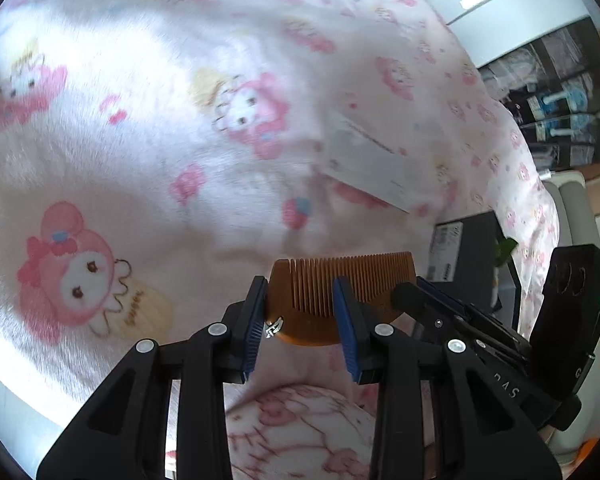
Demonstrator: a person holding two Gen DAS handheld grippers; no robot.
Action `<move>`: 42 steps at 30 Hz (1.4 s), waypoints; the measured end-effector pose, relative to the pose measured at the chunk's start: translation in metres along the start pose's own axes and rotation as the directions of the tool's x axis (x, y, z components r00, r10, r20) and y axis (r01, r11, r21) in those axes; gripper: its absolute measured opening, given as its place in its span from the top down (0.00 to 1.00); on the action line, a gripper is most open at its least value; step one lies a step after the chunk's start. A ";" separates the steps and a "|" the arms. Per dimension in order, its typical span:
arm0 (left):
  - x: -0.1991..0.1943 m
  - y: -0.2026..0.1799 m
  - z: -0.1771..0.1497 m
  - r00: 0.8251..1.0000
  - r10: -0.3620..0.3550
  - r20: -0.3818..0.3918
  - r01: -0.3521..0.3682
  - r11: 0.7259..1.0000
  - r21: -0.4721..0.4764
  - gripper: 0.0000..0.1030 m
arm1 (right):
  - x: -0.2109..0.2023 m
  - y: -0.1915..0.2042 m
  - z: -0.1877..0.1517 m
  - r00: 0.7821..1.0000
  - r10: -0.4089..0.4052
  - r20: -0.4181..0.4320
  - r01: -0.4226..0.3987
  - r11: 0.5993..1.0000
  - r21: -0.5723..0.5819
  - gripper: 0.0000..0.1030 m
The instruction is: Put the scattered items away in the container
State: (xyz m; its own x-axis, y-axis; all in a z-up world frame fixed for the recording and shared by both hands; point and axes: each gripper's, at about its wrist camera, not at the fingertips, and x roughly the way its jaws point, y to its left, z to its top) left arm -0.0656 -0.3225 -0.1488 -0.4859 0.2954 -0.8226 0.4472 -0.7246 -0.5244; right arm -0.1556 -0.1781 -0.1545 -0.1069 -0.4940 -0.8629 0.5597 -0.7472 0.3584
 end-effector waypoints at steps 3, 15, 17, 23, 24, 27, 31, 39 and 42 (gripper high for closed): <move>-0.019 -0.012 -0.010 0.999 -0.028 0.024 0.027 0.999 0.032 0.68 | -0.031 -0.006 -0.009 0.999 0.002 0.049 -0.002 1.000 -0.012 0.71; -0.032 -0.114 -0.044 0.994 -0.102 0.029 0.095 0.977 0.194 0.68 | -0.150 -0.054 -0.055 0.977 -0.044 0.210 0.032 0.998 0.060 0.71; -0.025 -0.134 -0.053 0.993 -0.119 0.007 0.114 0.968 0.223 0.68 | -0.164 -0.069 -0.065 0.971 -0.071 0.227 0.051 0.995 0.090 0.71; 0.007 -0.211 -0.081 0.982 -0.167 -0.085 0.186 0.919 0.348 0.69 | -0.213 -0.126 -0.100 0.949 -0.151 0.276 0.094 0.974 0.207 0.71; 0.012 -0.221 -0.086 0.980 -0.171 -0.101 0.196 0.912 0.361 0.69 | -0.223 -0.138 -0.107 0.943 -0.170 0.287 0.105 0.968 0.229 0.71; 0.034 -0.255 -0.102 0.974 -0.168 -0.154 0.218 0.885 0.411 0.69 | -0.240 -0.169 -0.124 0.930 -0.213 0.299 0.127 0.951 0.282 0.71; 0.063 -0.283 -0.123 0.964 -0.163 -0.209 0.241 0.868 0.434 0.69 | -0.251 -0.211 -0.150 0.923 -0.256 0.286 0.143 0.921 0.363 0.70; 0.112 -0.301 -0.138 0.951 -0.136 -0.276 0.247 0.873 0.421 0.69 | -0.243 -0.258 -0.166 0.921 -0.298 0.252 0.183 0.900 0.395 0.70; 0.119 -0.307 -0.142 0.958 -0.102 -0.268 0.218 0.866 0.449 0.69 | -0.238 -0.272 -0.172 0.924 -0.282 0.260 0.155 0.895 0.419 0.70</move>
State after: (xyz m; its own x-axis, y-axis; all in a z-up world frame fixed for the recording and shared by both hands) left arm -0.1545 0.0237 -0.1169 -0.3096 0.5235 -0.7938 -0.0557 -0.8433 -0.5345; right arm -0.1414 0.2193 -0.1081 -0.4701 -0.3611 -0.8054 0.1403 -0.9315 0.3357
